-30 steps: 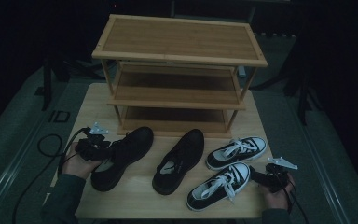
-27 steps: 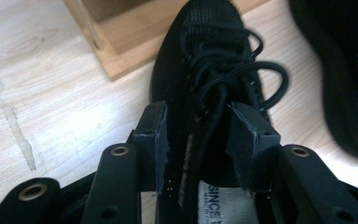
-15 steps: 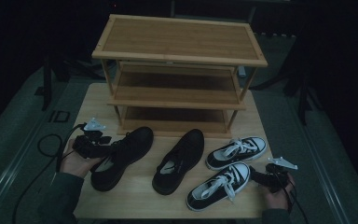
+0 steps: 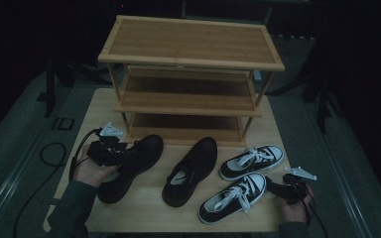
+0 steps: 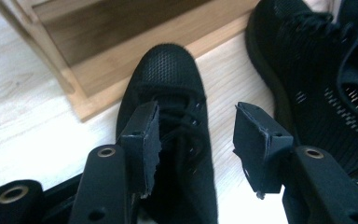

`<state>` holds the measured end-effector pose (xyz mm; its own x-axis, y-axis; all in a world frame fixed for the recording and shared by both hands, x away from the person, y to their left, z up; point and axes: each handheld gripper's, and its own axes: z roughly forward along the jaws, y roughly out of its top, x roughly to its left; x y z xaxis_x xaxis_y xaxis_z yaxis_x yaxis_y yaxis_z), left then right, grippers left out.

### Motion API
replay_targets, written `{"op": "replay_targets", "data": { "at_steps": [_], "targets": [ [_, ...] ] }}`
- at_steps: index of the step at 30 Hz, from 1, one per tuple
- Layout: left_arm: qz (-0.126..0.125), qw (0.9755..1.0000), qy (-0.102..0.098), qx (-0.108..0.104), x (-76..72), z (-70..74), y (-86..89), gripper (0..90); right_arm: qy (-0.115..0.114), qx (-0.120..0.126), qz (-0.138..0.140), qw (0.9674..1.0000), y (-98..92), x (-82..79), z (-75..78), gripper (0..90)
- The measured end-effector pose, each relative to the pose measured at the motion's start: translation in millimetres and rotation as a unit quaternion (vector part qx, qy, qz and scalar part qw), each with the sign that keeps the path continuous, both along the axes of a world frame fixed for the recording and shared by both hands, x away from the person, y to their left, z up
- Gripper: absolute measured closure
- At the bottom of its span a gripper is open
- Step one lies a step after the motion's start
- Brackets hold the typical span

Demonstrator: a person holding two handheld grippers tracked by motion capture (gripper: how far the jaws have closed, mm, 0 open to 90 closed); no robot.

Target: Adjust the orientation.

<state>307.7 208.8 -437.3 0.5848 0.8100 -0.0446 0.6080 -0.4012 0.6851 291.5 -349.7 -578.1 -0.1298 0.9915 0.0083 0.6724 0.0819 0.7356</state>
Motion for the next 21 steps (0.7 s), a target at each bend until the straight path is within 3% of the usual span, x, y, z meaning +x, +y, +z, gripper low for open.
{"op": "replay_targets", "data": {
  "at_steps": [4,21],
  "targets": [
    [-0.011,0.9999,-0.003,-0.003,-0.4,3.3,-10.6,51.1,0.000,0.000,0.000,1.0000,0.0,0.0,0.0,12.4],
    [-0.046,0.9987,0.015,-0.015,5.5,-2.7,-45.2,51.2,0.000,0.000,0.000,1.0000,0.0,0.1,0.0,12.4]
  ]
}}
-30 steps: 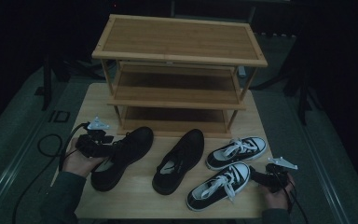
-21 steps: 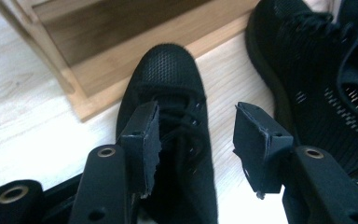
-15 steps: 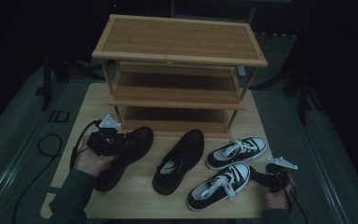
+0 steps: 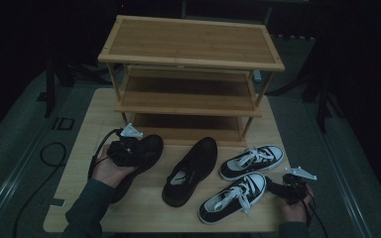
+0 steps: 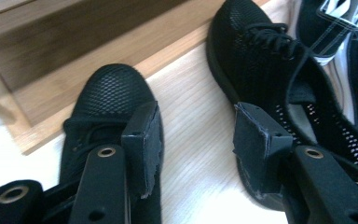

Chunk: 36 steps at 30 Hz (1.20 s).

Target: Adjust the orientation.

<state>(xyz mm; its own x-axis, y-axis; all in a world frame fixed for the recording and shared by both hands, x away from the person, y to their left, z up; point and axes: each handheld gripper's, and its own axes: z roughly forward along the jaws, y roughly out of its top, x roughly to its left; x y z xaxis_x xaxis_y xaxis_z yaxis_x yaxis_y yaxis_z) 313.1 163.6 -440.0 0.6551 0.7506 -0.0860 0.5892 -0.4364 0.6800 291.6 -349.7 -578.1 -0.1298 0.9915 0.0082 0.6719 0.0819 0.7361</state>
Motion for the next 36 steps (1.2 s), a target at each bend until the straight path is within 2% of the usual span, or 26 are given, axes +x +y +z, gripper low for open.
{"op": "replay_targets", "data": {
  "at_steps": [13,18,22,36],
  "targets": [
    [-0.023,0.9994,0.021,-0.018,5.7,-3.7,-20.9,51.8,-0.002,-0.002,0.002,1.0000,-0.4,0.2,-0.1,12.4],
    [-0.033,0.9988,0.027,-0.023,6.4,-6.3,-26.6,57.4,-0.001,-0.001,0.001,1.0000,-0.2,0.1,-0.1,12.4],
    [-0.038,0.9988,0.025,-0.018,6.2,-7.8,-31.9,57.3,-0.001,-0.002,0.001,1.0000,-0.3,0.2,-0.1,12.4],
    [-0.065,0.9972,0.038,-0.003,9.8,-18.0,-59.5,57.6,-0.001,-0.001,0.001,1.0000,-0.2,0.1,-0.1,12.4]
  ]
}}
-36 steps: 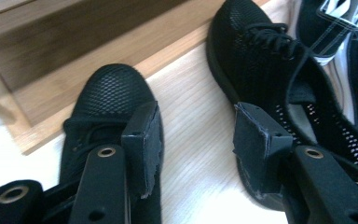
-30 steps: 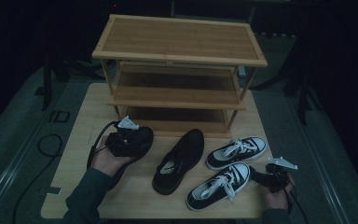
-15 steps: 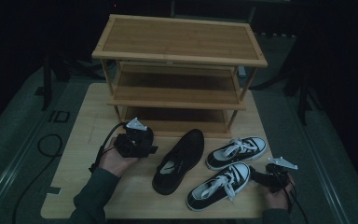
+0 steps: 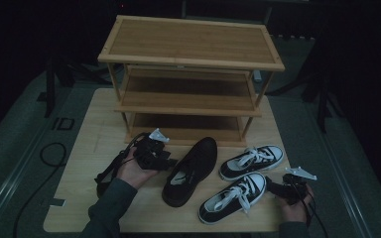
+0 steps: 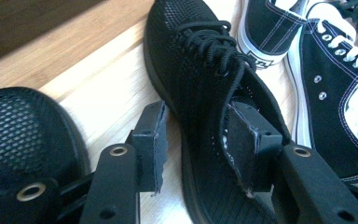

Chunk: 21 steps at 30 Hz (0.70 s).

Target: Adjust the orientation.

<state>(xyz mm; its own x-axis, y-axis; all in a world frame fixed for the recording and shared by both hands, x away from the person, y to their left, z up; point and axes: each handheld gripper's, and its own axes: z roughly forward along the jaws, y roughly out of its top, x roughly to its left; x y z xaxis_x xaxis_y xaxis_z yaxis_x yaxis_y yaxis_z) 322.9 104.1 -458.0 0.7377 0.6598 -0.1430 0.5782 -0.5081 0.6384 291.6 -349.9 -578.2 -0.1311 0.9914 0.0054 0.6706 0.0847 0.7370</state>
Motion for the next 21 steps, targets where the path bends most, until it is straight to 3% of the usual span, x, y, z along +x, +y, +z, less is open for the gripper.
{"op": "replay_targets", "data": {
  "at_steps": [10,21],
  "targets": [
    [-0.020,0.9996,0.006,0.022,5.3,-9.3,-18.7,62.3,-0.001,0.000,0.001,1.0000,-0.1,0.1,-0.1,12.4],
    [-0.010,0.9995,0.010,0.030,14.0,-17.3,-35.6,72.6,0.001,0.000,0.000,1.0000,0.0,-0.1,0.0,12.4]
  ]
}}
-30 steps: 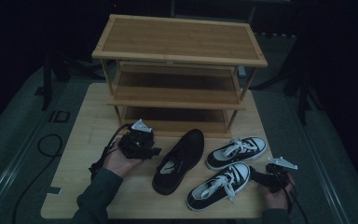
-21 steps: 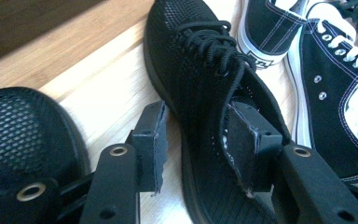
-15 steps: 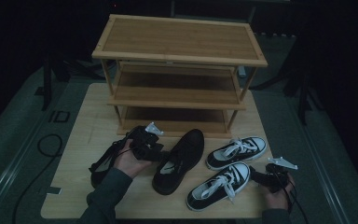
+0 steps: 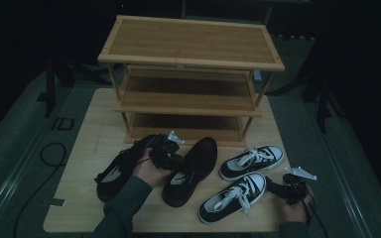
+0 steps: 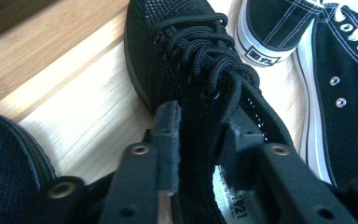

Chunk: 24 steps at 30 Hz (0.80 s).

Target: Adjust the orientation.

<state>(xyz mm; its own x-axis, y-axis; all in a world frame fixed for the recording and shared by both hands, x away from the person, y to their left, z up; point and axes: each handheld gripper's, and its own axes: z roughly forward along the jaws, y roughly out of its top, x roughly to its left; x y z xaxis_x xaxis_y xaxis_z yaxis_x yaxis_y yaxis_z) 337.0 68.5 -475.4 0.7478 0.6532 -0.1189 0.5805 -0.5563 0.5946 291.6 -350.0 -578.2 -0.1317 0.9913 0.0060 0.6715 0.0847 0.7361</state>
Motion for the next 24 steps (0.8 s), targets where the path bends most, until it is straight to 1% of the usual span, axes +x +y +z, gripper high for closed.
{"op": "replay_targets", "data": {
  "at_steps": [2,3,4,7,11,12,18,22,24],
  "targets": [
    [0.001,1.0000,-0.005,0.005,-1.6,2.0,-0.8,81.3,0.000,0.000,0.000,1.0000,0.0,0.0,0.0,12.4],
    [0.004,0.9999,-0.009,0.011,-2.6,2.9,-0.7,84.5,0.000,0.000,0.000,1.0000,-0.1,0.0,0.0,12.4],
    [0.006,0.9999,-0.010,0.012,-3.3,3.3,-0.3,86.2,0.000,0.000,0.000,1.0000,0.0,0.0,0.0,12.4],
    [0.010,0.9999,-0.010,0.009,-3.9,3.1,1.0,87.0,0.000,0.000,0.000,1.0000,0.1,0.0,0.0,12.4],
    [0.013,0.9997,-0.013,0.015,-6.7,3.7,2.3,87.2,0.000,0.000,0.000,1.0000,0.0,0.0,0.0,12.4],
    [0.014,0.9997,-0.014,0.012,-7.5,3.4,3.2,87.2,-0.002,-0.001,0.001,1.0000,-0.3,0.2,-0.1,12.4],
    [0.017,0.9996,-0.013,0.017,-13.2,3.8,13.7,87.3,0.000,0.001,-0.001,1.0000,0.2,0.0,0.0,12.4],
    [0.025,0.9995,-0.012,0.013,-16.3,3.4,21.7,87.2,0.000,0.002,-0.002,1.0000,0.4,0.0,0.0,12.4],
    [0.030,0.9995,-0.010,0.008,-17.0,3.0,25.4,87.2,0.000,0.001,-0.001,1.0000,0.2,0.0,0.0,12.4]
  ]
}}
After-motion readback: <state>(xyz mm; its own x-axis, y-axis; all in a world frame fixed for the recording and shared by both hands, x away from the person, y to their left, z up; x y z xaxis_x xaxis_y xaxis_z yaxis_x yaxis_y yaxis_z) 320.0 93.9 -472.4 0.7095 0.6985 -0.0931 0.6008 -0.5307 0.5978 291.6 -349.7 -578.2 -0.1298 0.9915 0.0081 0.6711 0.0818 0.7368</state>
